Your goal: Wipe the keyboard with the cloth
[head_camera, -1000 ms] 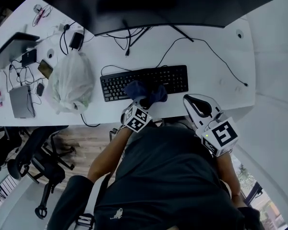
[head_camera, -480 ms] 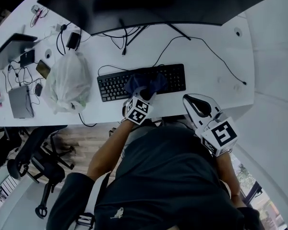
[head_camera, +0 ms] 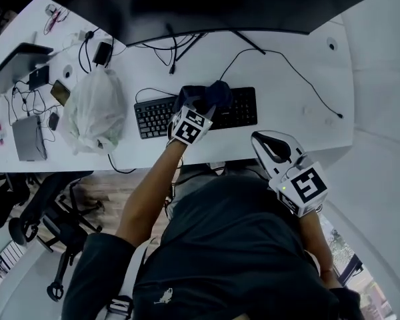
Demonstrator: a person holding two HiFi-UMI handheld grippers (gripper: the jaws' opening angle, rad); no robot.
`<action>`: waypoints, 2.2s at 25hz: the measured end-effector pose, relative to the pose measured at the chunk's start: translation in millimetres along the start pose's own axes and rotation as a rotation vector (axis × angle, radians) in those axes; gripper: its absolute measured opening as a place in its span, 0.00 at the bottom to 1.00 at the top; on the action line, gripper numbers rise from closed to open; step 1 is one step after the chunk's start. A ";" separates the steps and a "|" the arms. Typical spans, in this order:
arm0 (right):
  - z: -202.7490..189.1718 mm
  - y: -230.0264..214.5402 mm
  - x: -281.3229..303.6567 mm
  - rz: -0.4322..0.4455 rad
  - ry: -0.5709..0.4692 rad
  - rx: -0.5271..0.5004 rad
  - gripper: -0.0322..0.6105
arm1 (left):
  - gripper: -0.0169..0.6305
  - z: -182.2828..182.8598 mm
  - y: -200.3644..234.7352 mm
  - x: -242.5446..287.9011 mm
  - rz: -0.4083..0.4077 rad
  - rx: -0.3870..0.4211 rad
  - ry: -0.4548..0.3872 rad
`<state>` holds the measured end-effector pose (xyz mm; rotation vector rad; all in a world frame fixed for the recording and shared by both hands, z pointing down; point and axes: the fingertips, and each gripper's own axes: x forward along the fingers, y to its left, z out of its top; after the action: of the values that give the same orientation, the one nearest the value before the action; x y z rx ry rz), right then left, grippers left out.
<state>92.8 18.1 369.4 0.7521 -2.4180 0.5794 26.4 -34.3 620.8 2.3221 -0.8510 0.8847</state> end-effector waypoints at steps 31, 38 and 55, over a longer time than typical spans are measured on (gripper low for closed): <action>-19.1 -14.9 -8.1 0.010 -0.003 0.051 0.06 | 0.14 42.4 -24.8 37.8 -0.030 0.136 -0.020; -29.9 -30.5 -16.4 -0.009 -0.018 0.081 0.06 | 0.14 -10.9 -94.1 20.8 -0.114 0.108 0.009; -30.5 -39.5 -2.9 0.002 -0.006 0.092 0.06 | 0.14 -6.4 -74.4 22.1 -0.067 0.124 -0.011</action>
<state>130.2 5.9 400.3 0.7906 -2.4117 0.6942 89.2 11.8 623.7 2.4490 -0.7371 0.9202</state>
